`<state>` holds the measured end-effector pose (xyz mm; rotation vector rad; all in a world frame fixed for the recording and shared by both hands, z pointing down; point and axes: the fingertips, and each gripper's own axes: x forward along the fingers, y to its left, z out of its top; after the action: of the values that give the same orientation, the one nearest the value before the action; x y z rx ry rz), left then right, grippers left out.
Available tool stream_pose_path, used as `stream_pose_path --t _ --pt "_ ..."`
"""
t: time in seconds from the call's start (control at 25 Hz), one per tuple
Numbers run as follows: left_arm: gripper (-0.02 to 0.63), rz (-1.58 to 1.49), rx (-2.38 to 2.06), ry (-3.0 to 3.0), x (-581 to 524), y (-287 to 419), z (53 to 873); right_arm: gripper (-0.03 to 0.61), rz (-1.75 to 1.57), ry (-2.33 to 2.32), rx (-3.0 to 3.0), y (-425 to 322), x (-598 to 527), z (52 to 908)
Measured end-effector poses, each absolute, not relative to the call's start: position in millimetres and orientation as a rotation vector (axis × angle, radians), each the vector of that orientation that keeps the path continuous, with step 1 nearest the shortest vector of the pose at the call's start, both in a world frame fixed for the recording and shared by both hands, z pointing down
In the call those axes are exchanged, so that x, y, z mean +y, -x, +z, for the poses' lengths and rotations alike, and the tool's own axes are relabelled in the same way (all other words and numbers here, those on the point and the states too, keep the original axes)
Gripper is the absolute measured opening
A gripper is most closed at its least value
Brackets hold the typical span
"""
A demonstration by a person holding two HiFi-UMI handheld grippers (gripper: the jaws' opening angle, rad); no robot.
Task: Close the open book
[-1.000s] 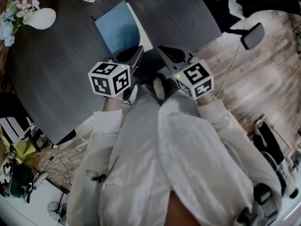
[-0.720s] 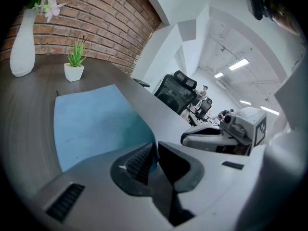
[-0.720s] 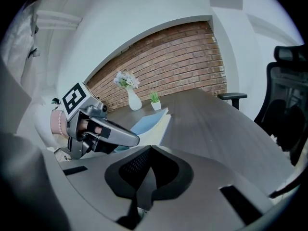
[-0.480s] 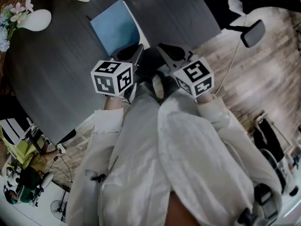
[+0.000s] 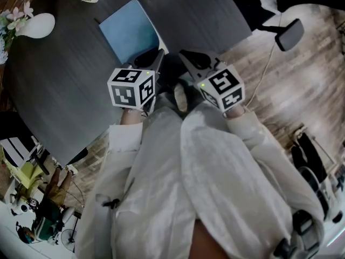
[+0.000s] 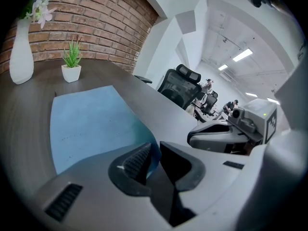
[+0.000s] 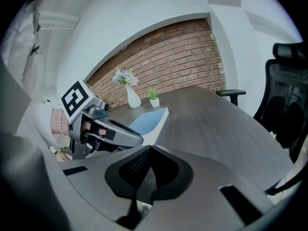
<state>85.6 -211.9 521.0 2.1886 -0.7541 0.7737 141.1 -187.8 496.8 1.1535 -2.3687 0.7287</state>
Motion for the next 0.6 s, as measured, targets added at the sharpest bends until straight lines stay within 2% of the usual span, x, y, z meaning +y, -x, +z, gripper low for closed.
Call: stream_pose_path --t 0.6 --pt "0.071 0.878 -0.776 -2.217 -209.9 -91.3 527.5 0.006 0.744 -1.2 -2.338 -151.5 -185.9 502.4"
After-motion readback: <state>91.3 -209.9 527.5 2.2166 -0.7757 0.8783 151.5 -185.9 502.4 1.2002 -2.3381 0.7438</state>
